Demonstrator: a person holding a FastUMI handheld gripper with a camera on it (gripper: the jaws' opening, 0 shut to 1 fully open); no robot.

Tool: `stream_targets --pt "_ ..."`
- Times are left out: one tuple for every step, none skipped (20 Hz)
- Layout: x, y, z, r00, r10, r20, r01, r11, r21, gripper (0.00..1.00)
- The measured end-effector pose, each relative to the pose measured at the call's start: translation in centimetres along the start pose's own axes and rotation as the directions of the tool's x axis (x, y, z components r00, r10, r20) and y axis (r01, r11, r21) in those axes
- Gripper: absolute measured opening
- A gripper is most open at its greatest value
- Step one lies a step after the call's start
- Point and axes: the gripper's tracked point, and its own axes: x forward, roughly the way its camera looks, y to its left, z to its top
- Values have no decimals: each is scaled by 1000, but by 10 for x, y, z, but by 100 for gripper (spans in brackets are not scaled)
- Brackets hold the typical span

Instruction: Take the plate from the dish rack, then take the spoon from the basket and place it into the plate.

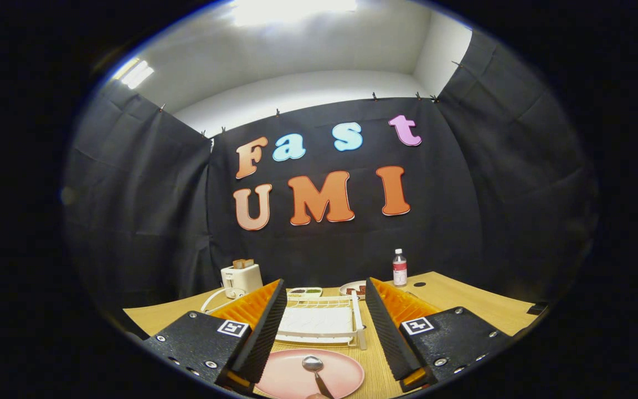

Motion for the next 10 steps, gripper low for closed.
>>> stream_targets --pt "1 0 0 1000 0 3 0 1000 -2 85" --pt "1 0 -1 1000 2 9 -2 1000 -3 85" --pt "2 2 1 1000 8 16 -7 1000 -3 85" --pt "3 6 0 1000 23 7 -23 1000 4 85" --pt "1 14 -3 999 49 -4 -49 999 19 85" --pt "0 18 -2 998 60 -6 -60 998 31 85" --pt "3 17 1 998 63 1 -63 997 38 85" --pt "3 17 4 998 62 6 -62 997 43 85" --pt "3 18 5 998 64 10 -64 997 46 85" --pt "4 19 5 998 66 12 -67 997 45 85"
